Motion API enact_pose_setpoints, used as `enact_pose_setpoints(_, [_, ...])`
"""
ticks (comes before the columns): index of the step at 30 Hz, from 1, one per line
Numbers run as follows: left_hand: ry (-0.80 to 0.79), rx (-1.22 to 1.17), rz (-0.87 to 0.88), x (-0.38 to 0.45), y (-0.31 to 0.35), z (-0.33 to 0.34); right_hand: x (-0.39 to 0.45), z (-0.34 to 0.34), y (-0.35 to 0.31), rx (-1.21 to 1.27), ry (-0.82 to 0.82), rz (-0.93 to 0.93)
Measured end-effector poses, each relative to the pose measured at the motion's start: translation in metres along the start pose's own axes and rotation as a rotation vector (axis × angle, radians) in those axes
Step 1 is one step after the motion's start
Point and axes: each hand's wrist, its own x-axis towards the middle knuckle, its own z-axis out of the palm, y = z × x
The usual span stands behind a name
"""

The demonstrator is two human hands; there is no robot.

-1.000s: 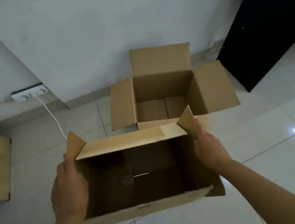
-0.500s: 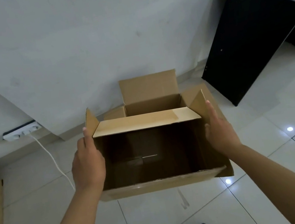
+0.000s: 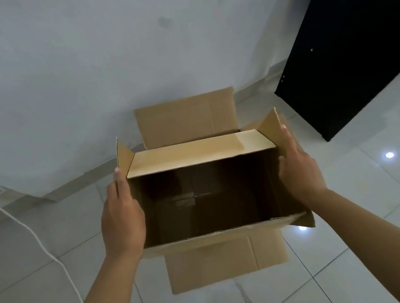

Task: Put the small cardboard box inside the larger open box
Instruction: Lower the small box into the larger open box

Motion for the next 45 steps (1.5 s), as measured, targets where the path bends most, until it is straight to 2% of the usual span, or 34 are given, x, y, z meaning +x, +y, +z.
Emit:
enact_pose_setpoints(5, [0.037, 0.025, 0.032, 0.059, 0.002, 0.030, 0.055, 0.016, 0.010, -0.021, -0.008, -0.017])
enact_pose_setpoints(9, [0.007, 0.050, 0.037, 0.090, 0.005, 0.035, 0.086, 0.021, 0.012, -0.033, -0.009, -0.028])
enact_pose_setpoints(22, [0.011, 0.024, 0.021, 0.101, 0.009, 0.055, 0.114, 0.034, 0.011, -0.062, -0.008, -0.030])
enact_pose_setpoints(29, [-0.033, 0.031, 0.069, 0.078, -0.014, 0.124, 0.107, 0.089, 0.057, -0.056, -0.073, 0.003])
enact_pose_setpoints(34, [-0.085, 0.024, 0.006, 0.058, -0.032, 0.183, 0.095, 0.142, 0.102, -0.036, -0.096, -0.017])
enact_pose_setpoints(37, [-0.092, 0.005, -0.030, 0.052, -0.040, 0.212, 0.094, 0.168, 0.121, -0.049, -0.164, -0.029])
enact_pose_setpoints(42, [-0.144, -0.002, -0.073, 0.049, -0.048, 0.253, 0.092, 0.200, 0.142, -0.125, -0.262, -0.012])
enact_pose_setpoints(45, [-0.228, 0.049, -0.088, 0.047, -0.055, 0.268, 0.087, 0.216, 0.147, -0.261, -0.291, -0.052])
